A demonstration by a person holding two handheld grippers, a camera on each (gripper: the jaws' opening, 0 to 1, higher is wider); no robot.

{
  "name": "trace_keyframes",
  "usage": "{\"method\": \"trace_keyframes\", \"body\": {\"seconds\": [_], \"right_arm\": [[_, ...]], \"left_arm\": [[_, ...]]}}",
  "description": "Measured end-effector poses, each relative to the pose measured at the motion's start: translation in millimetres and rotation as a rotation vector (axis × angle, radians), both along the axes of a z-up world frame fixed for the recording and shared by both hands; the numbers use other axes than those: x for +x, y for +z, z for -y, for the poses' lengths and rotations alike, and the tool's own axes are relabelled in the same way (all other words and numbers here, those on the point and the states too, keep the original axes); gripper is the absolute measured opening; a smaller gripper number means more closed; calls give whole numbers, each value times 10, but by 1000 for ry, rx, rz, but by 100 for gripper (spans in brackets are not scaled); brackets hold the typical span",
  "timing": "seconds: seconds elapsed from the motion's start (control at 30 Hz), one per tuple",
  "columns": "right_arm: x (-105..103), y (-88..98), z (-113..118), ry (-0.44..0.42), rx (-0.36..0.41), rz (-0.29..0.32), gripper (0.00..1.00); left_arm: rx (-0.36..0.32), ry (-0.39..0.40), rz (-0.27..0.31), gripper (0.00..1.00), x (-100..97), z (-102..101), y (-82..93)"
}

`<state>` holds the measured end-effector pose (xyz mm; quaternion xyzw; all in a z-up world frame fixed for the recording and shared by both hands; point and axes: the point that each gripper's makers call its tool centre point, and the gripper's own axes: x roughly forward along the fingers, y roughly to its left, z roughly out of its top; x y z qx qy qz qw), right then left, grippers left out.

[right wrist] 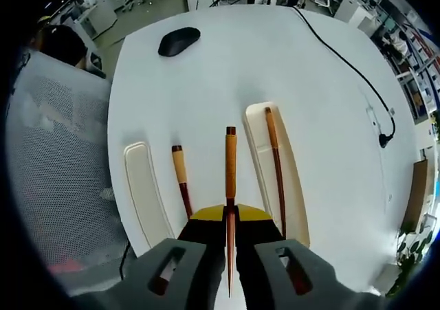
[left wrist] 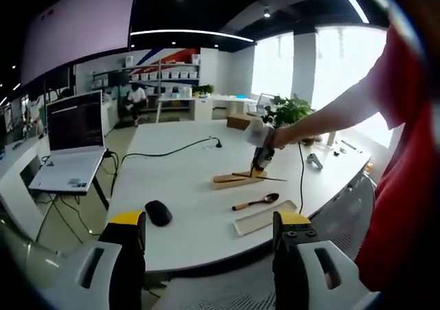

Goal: Arrange the utensils inside the cutlery case until each visible utensil rests in its matching compartment.

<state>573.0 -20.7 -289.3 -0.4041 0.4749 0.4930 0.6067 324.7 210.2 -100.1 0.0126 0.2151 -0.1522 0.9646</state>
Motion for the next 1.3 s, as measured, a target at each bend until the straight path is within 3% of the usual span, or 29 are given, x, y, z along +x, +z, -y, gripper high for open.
{"method": "trace_keyframes", "body": {"seconds": [0.23, 0.33, 0.43, 0.6, 0.83, 0.9, 0.93, 0.97, 1.17, 1.3], "right_arm": [[112, 101, -47, 20, -12, 25, 0], [185, 145, -81, 32, -13, 28, 0], [287, 160, -69, 49, -26, 44, 0], [294, 310, -95, 47, -7, 43, 0], [424, 275, -210, 86, 2, 55, 0], [512, 280, -245, 138, 20, 64, 0], [555, 288, -254, 116, 27, 62, 0], [555, 288, -257, 71, 21, 24, 0], [621, 408, -413, 127, 52, 63, 0], [631, 440, -456, 115, 66, 58, 0]], "left_arm": [[21, 9, 6, 75, -4, -24, 7], [52, 14, -34, 73, -34, -75, -85], [-51, 7, 0, 77, -28, -5, -6], [-7, 21, -16, 75, -12, -75, -46], [-3, 16, -22, 75, 7, -53, -54], [-2, 16, -28, 75, 2, -51, -67], [2, 15, -31, 75, -2, -52, -75], [4, 14, -32, 74, -4, -53, -78], [9, 35, -44, 74, -27, -122, -101], [18, 31, -53, 74, -28, -119, -123]]}}
